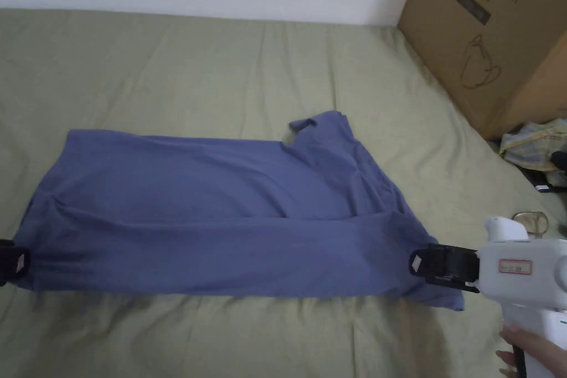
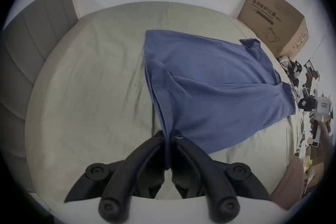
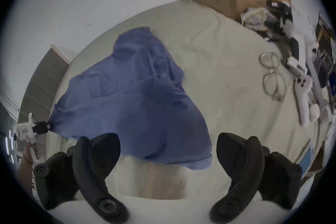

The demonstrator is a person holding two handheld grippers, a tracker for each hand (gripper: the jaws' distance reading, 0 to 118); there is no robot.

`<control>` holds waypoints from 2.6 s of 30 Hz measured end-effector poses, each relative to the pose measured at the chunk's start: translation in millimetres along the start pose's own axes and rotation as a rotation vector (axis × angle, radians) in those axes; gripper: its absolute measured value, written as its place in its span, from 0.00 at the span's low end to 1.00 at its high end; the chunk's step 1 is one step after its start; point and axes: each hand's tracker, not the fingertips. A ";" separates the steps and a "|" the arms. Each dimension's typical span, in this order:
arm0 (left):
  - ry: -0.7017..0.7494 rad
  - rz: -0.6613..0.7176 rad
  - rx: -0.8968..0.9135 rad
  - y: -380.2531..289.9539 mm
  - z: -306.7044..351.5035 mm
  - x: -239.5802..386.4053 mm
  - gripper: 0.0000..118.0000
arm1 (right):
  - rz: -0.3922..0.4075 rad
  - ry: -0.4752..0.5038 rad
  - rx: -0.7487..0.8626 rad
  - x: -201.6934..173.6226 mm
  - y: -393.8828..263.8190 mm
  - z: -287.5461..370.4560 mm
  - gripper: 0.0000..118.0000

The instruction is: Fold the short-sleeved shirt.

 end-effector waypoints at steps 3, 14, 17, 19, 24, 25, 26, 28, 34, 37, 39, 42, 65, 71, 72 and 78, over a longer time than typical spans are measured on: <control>-0.007 0.010 -0.004 0.9 1.7 -2.8 0.03 | -0.043 -0.059 -0.050 10.1 1.8 -20.9 0.93; -0.031 0.051 -0.043 -4.6 -2.4 -13.3 0.03 | 0.137 -0.024 -0.064 -6.9 4.5 -3.7 0.04; -0.045 0.068 -0.051 -5.1 3.9 -16.5 0.03 | 0.181 -0.016 -0.060 -13.6 7.5 8.9 0.04; -0.064 0.084 -0.051 -7.1 13.9 -17.9 0.03 | 0.180 -0.011 -0.057 -12.5 9.2 20.0 0.04; -0.077 0.080 -0.052 -21.5 40.0 -11.4 0.03 | 0.195 -0.003 -0.030 -13.3 7.7 49.7 0.04; -0.082 0.077 -0.055 -27.4 47.0 -10.3 0.03 | 0.193 0.001 -0.029 -13.0 6.7 56.0 0.04; -0.084 0.078 -0.058 -33.3 53.2 -9.3 0.03 | 0.192 0.005 -0.031 -12.8 5.7 61.0 0.04; -0.093 0.096 -0.067 -50.1 67.5 -7.4 0.03 | 0.198 0.010 -0.051 -11.3 0.3 73.3 0.04; -0.120 0.114 -0.064 -103.3 89.0 -5.5 0.03 | 0.276 -0.035 -0.129 -10.1 -25.3 78.7 0.04; -0.114 0.145 -0.092 -114.2 74.8 -8.6 0.03 | 0.242 -0.054 -0.179 -6.0 -39.3 60.9 0.04; -0.113 0.174 -0.097 -116.5 66.5 -10.0 0.10 | 0.232 -0.085 -0.198 -3.3 -47.7 48.5 0.21; -0.036 0.186 -0.089 -115.4 63.0 -9.8 0.93 | 0.283 -0.289 -0.176 -6.4 -58.6 41.4 0.84; 0.088 0.077 0.119 43.7 33.0 24.1 0.00 | 0.431 -0.086 0.183 -183.1 13.2 30.1 0.00; 0.126 0.191 -0.009 107.6 -61.1 -41.8 0.78 | 0.445 -0.106 0.133 -171.6 38.0 13.3 0.00; 0.130 0.188 -0.031 112.9 -74.4 -47.9 0.99 | 0.439 -0.112 0.124 -167.4 40.2 8.6 0.00; 0.172 0.124 -0.114 110.1 -123.9 -47.9 0.96 | 0.370 -0.117 0.078 -144.6 49.4 -16.3 0.00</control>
